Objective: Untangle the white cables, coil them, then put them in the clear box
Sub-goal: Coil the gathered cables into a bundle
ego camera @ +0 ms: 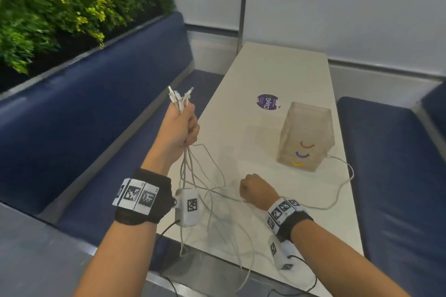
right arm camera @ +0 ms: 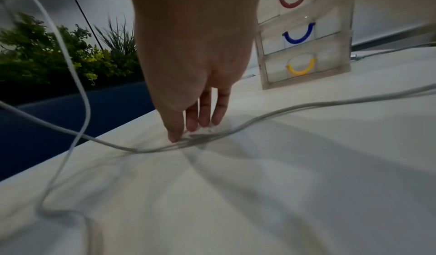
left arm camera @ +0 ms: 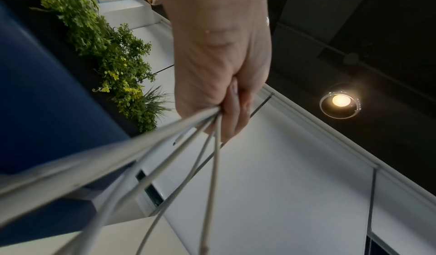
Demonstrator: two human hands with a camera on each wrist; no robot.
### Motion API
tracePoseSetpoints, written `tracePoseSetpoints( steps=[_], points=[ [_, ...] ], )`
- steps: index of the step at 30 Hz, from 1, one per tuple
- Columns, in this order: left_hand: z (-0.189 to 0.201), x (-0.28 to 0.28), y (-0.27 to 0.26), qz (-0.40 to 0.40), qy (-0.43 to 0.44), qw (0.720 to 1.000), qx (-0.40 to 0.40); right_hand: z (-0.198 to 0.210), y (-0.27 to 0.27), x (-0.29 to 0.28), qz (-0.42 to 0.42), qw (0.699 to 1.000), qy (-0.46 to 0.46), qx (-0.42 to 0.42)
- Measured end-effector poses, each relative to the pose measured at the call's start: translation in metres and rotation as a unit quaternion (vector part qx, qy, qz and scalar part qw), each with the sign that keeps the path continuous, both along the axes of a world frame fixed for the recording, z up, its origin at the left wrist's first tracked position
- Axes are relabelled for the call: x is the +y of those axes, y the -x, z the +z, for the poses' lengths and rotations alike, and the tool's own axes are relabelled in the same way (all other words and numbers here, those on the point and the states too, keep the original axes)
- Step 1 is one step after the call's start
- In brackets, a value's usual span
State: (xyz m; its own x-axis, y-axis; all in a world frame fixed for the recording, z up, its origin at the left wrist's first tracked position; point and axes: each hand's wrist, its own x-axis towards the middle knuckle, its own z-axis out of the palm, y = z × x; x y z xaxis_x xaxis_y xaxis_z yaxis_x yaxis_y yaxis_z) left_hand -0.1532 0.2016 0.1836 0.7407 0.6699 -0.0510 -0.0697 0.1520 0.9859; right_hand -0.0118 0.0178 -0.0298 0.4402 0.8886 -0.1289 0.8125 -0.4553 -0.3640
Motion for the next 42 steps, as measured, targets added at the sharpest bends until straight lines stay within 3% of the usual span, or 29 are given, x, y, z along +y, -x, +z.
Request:
tracePoseSetpoints(
  steps=[5, 7, 8, 9, 10, 12, 14, 16, 19, 28, 32, 36, 40, 42],
  points=[
    [0.021, 0.011, 0.006, 0.055, 0.008, 0.998, -0.043, 0.009, -0.008, -0.021, -0.017, 0.996, 0.059, 0.064],
    [0.03, 0.006, 0.001, 0.043, 0.012, 0.997, -0.058, 0.029, 0.001, -0.017, -0.025, 0.99, -0.005, 0.14],
    [0.032, 0.0, -0.004, 0.026, 0.011, 0.998, -0.063, 0.044, 0.006, -0.01, -0.047, 0.978, -0.085, 0.185],
    [0.033, -0.008, -0.011, 0.004, 0.011, 0.998, -0.063, 0.066, 0.016, 0.0, -0.087, 0.947, -0.179, 0.252],
    [0.033, -0.017, -0.017, -0.02, 0.014, 0.998, -0.062, 0.088, 0.022, 0.011, -0.114, 0.897, -0.262, 0.338],
    [0.03, -0.039, -0.03, -0.067, 0.018, 0.996, -0.064, 0.137, 0.029, 0.025, -0.086, 0.817, -0.349, 0.451],
    [0.026, -0.059, -0.041, -0.076, 0.018, 0.995, -0.056, 0.172, 0.033, 0.028, -0.026, 0.795, -0.383, 0.471],
    [0.025, -0.072, -0.049, -0.061, 0.037, 0.996, -0.047, 0.194, 0.034, 0.029, -0.025, 0.793, -0.382, 0.474],
    [0.022, -0.083, -0.059, -0.096, 0.065, 0.991, -0.06, 0.194, 0.033, 0.013, -0.039, 0.801, -0.379, 0.463],
    [0.061, -0.091, -0.079, -0.083, 0.121, 0.98, -0.131, 0.137, 0.048, -0.063, -0.145, 0.827, -0.296, 0.457],
    [0.067, -0.114, -0.08, -0.149, 0.087, 0.978, -0.121, 0.158, 0.028, -0.084, -0.097, 0.872, -0.25, 0.409],
    [0.058, -0.142, -0.083, -0.25, 0.005, 0.964, -0.092, 0.2, 0.011, -0.093, -0.08, 0.811, -0.344, 0.466],
    [0.052, -0.158, -0.087, -0.232, 0.015, 0.97, -0.073, 0.212, 0.021, -0.091, -0.082, 0.797, -0.364, 0.475],
    [0.053, -0.162, -0.09, -0.21, 0.037, 0.974, -0.074, 0.205, 0.03, -0.091, -0.1, 0.81, -0.379, 0.436]
  ],
)
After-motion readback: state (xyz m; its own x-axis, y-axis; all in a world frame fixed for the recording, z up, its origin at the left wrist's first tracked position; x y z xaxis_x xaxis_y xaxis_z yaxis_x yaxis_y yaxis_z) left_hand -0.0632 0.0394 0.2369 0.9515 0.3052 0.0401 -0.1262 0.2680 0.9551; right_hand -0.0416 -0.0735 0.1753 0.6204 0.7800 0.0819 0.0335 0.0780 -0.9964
